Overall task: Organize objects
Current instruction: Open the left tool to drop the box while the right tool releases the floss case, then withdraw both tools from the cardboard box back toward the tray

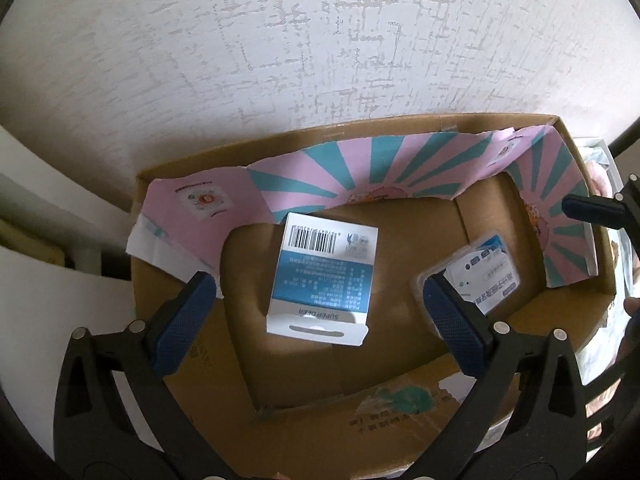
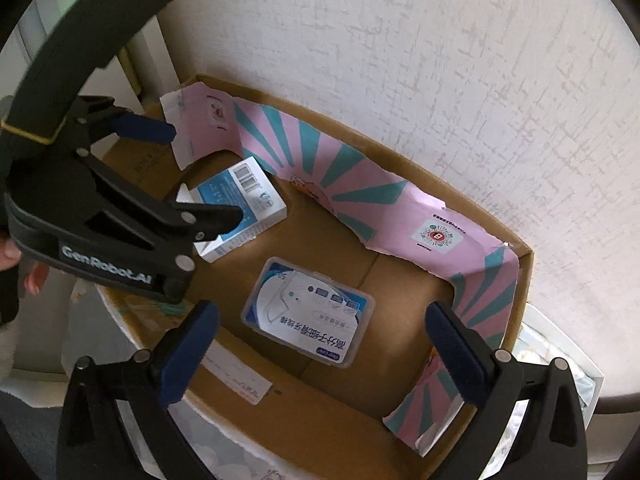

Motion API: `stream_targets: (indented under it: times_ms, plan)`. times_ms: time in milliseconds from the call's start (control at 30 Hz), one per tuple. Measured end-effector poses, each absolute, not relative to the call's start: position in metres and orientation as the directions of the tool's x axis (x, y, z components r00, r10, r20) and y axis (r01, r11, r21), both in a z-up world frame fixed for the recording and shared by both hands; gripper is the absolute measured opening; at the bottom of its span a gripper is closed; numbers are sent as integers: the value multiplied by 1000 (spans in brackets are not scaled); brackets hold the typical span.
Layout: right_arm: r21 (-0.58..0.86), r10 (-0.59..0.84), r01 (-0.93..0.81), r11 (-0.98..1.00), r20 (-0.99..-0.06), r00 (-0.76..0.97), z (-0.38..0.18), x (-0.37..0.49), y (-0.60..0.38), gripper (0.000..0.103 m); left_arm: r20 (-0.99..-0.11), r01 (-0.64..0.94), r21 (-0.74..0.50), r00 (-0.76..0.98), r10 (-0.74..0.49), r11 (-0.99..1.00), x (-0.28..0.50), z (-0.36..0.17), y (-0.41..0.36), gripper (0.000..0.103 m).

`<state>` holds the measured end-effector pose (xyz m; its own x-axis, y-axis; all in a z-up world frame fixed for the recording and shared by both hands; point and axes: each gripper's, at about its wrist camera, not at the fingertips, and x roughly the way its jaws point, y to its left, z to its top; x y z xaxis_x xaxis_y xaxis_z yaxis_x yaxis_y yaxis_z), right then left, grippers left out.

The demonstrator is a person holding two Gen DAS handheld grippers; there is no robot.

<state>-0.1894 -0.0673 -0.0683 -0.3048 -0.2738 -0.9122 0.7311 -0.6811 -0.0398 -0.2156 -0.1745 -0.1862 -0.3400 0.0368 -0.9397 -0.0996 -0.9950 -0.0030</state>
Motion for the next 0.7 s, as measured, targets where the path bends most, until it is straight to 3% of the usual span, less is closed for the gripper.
stream_targets:
  times_ms: [400,700]
  plan:
    - [-51,-304,702,-710,-878,-371,-20,-174,-62,103,-901,-90,17,-434,24,-996,-213,-147,-143,103]
    - [-18,-399,711,-703,-817,-416,32,-161,-17,103,-836,-39,74,-547,-41,-997,-184,-45,-136,103]
